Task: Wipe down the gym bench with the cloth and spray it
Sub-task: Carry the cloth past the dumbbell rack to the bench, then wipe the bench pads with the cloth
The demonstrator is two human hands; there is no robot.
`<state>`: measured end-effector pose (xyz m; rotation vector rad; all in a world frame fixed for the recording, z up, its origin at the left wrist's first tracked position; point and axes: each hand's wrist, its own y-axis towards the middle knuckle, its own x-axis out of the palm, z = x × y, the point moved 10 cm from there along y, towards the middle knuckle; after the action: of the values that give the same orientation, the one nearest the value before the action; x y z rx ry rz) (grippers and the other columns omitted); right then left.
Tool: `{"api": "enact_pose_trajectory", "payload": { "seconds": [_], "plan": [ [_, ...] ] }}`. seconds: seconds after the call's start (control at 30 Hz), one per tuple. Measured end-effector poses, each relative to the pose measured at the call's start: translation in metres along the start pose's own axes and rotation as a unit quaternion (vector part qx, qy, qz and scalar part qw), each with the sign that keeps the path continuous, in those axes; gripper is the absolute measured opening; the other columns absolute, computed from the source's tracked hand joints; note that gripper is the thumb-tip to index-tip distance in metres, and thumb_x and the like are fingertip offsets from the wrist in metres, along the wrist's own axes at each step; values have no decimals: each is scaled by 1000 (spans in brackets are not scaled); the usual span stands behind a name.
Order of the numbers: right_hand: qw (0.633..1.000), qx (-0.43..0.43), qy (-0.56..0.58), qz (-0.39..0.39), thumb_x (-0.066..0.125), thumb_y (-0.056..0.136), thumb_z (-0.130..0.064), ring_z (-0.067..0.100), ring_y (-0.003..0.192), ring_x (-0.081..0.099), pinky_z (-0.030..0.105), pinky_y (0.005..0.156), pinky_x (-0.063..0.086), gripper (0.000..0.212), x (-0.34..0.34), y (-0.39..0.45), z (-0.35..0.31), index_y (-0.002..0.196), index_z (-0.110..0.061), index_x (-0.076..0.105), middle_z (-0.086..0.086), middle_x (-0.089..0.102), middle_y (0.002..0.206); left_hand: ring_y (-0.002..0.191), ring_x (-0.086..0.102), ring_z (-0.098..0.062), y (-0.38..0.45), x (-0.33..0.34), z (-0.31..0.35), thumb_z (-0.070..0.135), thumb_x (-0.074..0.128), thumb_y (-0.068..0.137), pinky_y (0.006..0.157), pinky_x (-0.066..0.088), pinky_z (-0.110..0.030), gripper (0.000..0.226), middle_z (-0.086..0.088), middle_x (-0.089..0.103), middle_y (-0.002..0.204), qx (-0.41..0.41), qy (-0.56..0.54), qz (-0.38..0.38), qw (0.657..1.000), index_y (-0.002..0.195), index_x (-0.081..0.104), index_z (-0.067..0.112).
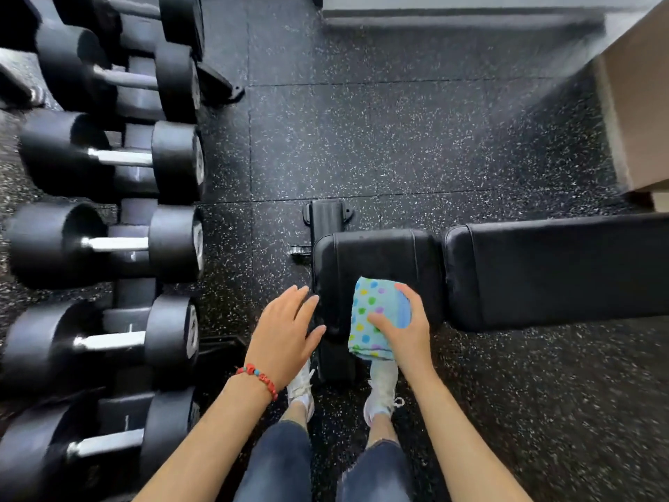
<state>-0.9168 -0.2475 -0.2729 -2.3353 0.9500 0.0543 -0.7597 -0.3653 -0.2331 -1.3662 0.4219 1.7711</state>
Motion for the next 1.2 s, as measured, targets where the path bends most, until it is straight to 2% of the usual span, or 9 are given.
{"api": "enact_pose_trajectory", "payload": {
  "seconds": [0.07, 0.17, 0.2, 0.3, 0.47, 0.63, 0.83, 1.0, 1.2],
  "plan": [
    [1000, 4, -15, -15, 73, 75, -6, -11, 98, 49, 5, 77, 43, 58, 9, 27, 24, 118, -32, 45, -22, 49, 113, 112, 57, -36, 16, 29, -8, 39, 40, 87, 90, 49, -48, 53, -19, 61, 118, -13, -9, 7, 1000, 116, 61, 1],
    [997, -3, -59, -51, 69, 79, -5, -15, 95, 52, -1, 67, 41, 62, 20, 63, 60, 130, -29, 44, -24, 48, 115, 115, 55, -37, 36, 70, -15, 44, 28, 96, 93, 47, -48, 58, -20, 59, 122, -38, -13, 30, 999, 119, 59, 0],
    [994, -5, -87, -59, 67, 81, -6, -10, 96, 54, 1, 70, 41, 61, 23, 74, 71, 132, -29, 43, -20, 51, 115, 116, 54, -37, 42, 84, -16, 43, 25, 97, 95, 45, -48, 59, -20, 58, 123, -41, -12, 35, 998, 120, 58, 0],
    [970, -54, -229, -56, 60, 87, -16, 18, 104, 54, 25, 86, 42, 55, 22, 94, 95, 136, -30, 40, 2, 53, 118, 121, 50, -37, 58, 120, -17, 35, 38, 91, 101, 39, -45, 50, -20, 55, 128, -40, -2, 54, 998, 121, 57, -1],
    [949, -52, -312, 1, 59, 85, -37, 25, 87, 55, 34, 70, 45, 52, 12, 103, 116, 133, -32, 41, 3, 44, 107, 129, 36, -34, 82, 159, -25, 30, 42, 90, 101, 39, -49, 48, -20, 48, 136, -43, 13, 85, 995, 127, 51, 1],
    [895, -121, -416, 106, 50, 75, -64, 26, 71, 56, 26, 48, 44, 65, 24, 101, 110, 124, -22, 48, 11, 50, 94, 134, 28, -34, 94, 181, -30, 29, 41, 92, 104, 30, -53, 48, -19, 39, 143, -40, 24, 103, 994, 134, 42, 6],
    [850, -218, -439, 194, 52, 78, -57, 26, 59, 54, 25, 39, 40, 57, 32, 119, 88, 114, -12, 57, 14, 53, 82, 138, 19, -32, 95, 195, -34, 29, 38, 93, 109, 16, -48, 51, -18, 32, 147, -40, 25, 103, 994, 139, 33, 10],
    [844, -207, -421, 259, 56, 76, -54, 29, 61, 55, 27, 38, 40, 57, 30, 177, 47, 111, -9, 61, 16, 53, 82, 138, 19, -32, 95, 194, -33, 28, 38, 93, 110, 15, -48, 50, -19, 32, 147, -37, 24, 113, 993, 139, 33, 9],
    [824, -211, -465, 247, 53, 82, -57, 24, 59, 55, 27, 39, 42, 59, 14, 118, 93, 114, -9, 61, 14, 54, 81, 137, 19, -33, 96, 191, -30, 28, 39, 92, 111, 12, -45, 50, -19, 32, 147, -38, 21, 105, 994, 138, 35, 8]
  ]
}}
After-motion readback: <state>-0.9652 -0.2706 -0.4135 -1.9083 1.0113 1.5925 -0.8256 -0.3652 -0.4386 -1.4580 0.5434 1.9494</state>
